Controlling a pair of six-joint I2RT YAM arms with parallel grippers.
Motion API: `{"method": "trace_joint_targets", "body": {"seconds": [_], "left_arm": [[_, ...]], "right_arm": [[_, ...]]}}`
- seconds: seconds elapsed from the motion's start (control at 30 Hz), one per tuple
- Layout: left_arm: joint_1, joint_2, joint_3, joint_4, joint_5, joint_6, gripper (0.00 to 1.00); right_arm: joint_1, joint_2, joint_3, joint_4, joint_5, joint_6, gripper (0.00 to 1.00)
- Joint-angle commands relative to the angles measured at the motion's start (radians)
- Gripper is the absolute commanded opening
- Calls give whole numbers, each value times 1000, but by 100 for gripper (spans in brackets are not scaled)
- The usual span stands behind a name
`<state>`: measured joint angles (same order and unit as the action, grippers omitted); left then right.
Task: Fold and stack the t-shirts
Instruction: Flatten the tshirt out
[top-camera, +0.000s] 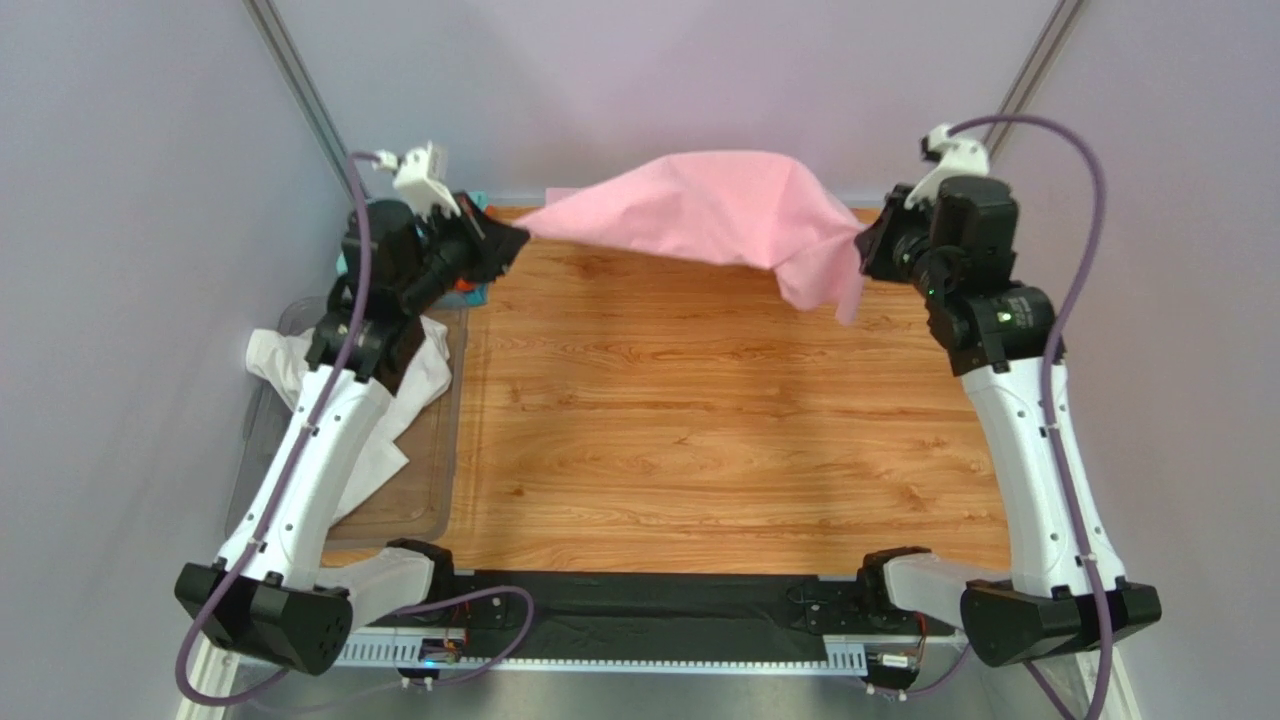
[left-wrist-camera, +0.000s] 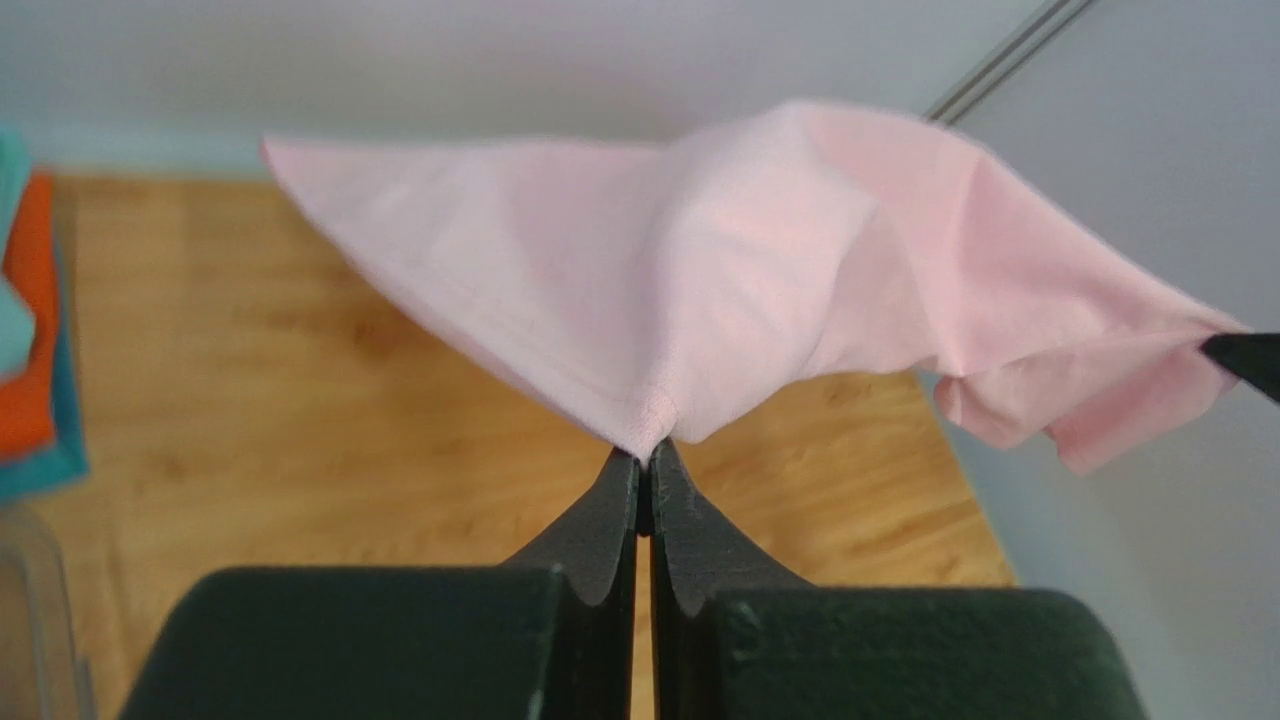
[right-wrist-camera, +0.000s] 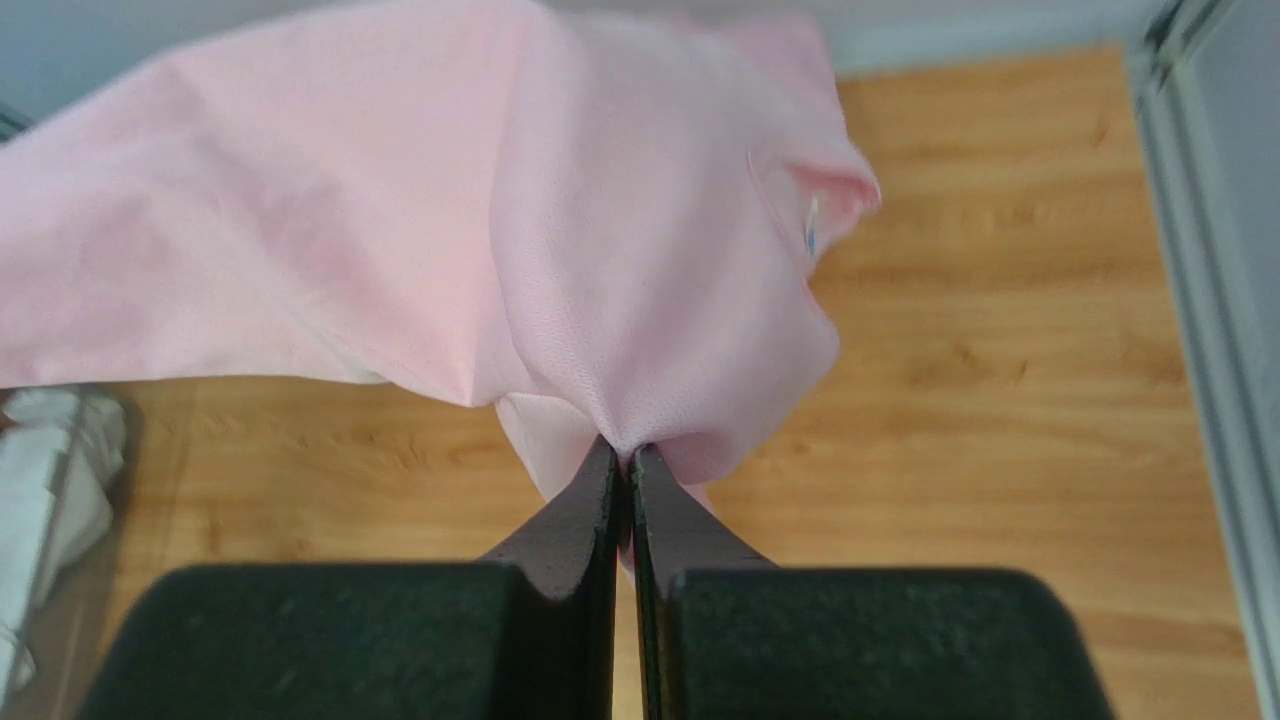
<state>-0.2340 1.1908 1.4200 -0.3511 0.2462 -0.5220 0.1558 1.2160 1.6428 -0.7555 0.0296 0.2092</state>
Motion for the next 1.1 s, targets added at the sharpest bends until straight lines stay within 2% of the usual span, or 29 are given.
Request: {"method": "trace_joint_targets", "body": {"seconds": [0.0,0.03,0.07,0.17,0.23,0.3,0.47,0.7,0.9,1.07], "left_arm": [[5,-78,-335,109,-36,-52,0],[5,-132,-404,130,-42,-64,0],[5,-158,-541,150,-54,-91,0],[5,-227,-764,230,-68,-136,0],[5,-244,-860,253,-82,-159,0],[5,-232,-901,268,-82,-151,0],[5,-181,-983,299,-101,-150,0],[5,-238,-1060,331,-107,-128,0],[5,-373,-1119,287,-85,-168,0],[5,-471,-1122,161,-102,-187,0]], "right_arm": [[-1,-28,-248,-83,-54,58,0],[1,-65,-306,-84,-48,80,0],[-1,-82,-421,-87,-37,100,0],[1,-110,-552,-76,-36,131,0],[1,-98,-638,-71,-45,142,0],[-1,-78,-707,-50,-45,144,0],[1,23,-759,-22,-31,150,0],[1,115,-796,-28,134,211,4],[1,56,-862,-50,145,256,5],[-1,-7,-888,-103,139,292,10]]}}
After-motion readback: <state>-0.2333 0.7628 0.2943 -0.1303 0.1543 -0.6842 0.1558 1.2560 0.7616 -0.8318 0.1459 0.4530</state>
